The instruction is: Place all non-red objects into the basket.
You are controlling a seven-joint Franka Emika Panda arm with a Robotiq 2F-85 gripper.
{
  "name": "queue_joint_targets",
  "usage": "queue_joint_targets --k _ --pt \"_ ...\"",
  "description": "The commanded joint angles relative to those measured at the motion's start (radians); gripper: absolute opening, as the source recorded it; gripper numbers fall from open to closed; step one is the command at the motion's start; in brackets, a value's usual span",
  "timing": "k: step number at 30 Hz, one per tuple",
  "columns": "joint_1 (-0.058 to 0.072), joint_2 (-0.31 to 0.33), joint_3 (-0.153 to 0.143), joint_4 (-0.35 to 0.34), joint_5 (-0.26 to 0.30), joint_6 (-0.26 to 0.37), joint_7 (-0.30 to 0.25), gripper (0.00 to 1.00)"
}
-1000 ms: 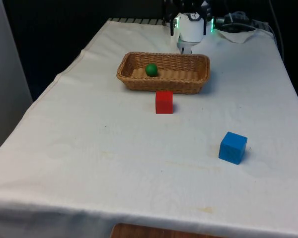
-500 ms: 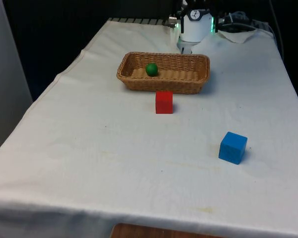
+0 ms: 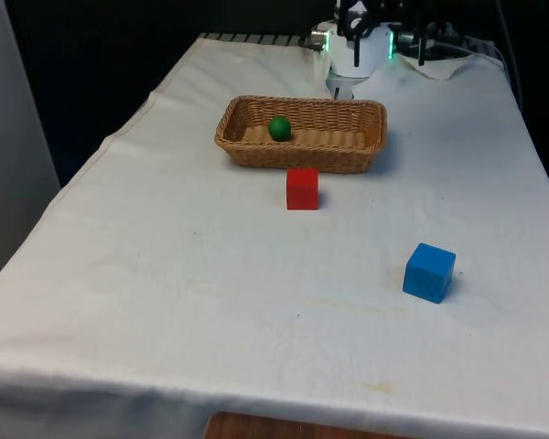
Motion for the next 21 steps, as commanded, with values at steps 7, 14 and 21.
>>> queue_joint_targets --k 7,14,21 --pt "0.003 0.054 0.021 0.07 0.003 -0.033 0.022 1.0" --pt "0.001 0.095 0.034 0.128 0.002 -0.043 0.027 1.0" --pt "0.005 0.175 0.053 0.231 0.022 -0.09 0.033 1.0"
